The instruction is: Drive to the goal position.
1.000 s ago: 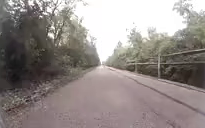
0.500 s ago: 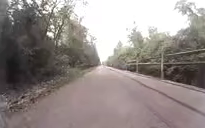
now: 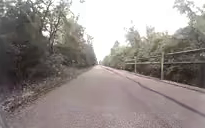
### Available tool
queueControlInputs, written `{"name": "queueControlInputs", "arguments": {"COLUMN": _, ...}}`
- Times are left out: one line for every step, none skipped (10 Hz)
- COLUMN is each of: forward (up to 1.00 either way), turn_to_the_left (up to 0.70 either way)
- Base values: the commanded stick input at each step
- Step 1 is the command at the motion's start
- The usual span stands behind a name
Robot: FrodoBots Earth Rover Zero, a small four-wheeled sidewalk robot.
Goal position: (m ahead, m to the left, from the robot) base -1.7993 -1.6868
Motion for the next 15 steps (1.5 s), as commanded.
{"name": "queueControlInputs", "arguments": {"forward": 0.7, "turn_to_the_left": 0.0}}
{"name": "queueControlInputs", "arguments": {"forward": 0.7, "turn_to_the_left": 0.0}}
{"name": "queueControlInputs", "arguments": {"forward": 0.7, "turn_to_the_left": 0.0}}
{"name": "queueControlInputs", "arguments": {"forward": 0.7, "turn_to_the_left": 0.0}}
{"name": "queueControlInputs", "arguments": {"forward": 0.7, "turn_to_the_left": 0.0}}
{"name": "queueControlInputs", "arguments": {"forward": 0.7, "turn_to_the_left": 0.0}}
{"name": "queueControlInputs", "arguments": {"forward": 0.7, "turn_to_the_left": 0.0}}
{"name": "queueControlInputs", "arguments": {"forward": 0.7, "turn_to_the_left": 0.0}}
{"name": "queueControlInputs", "arguments": {"forward": 0.7, "turn_to_the_left": 0.0}}
{"name": "queueControlInputs", "arguments": {"forward": 0.7, "turn_to_the_left": 0.0}}
{"name": "queueControlInputs", "arguments": {"forward": 0.7, "turn_to_the_left": 0.0}}
{"name": "queueControlInputs", "arguments": {"forward": 0.7, "turn_to_the_left": 0.0}}
{"name": "queueControlInputs", "arguments": {"forward": 0.7, "turn_to_the_left": 0.0}}
{"name": "queueControlInputs", "arguments": {"forward": 0.7, "turn_to_the_left": 0.0}}
{"name": "queueControlInputs", "arguments": {"forward": 0.7, "turn_to_the_left": 0.0}}
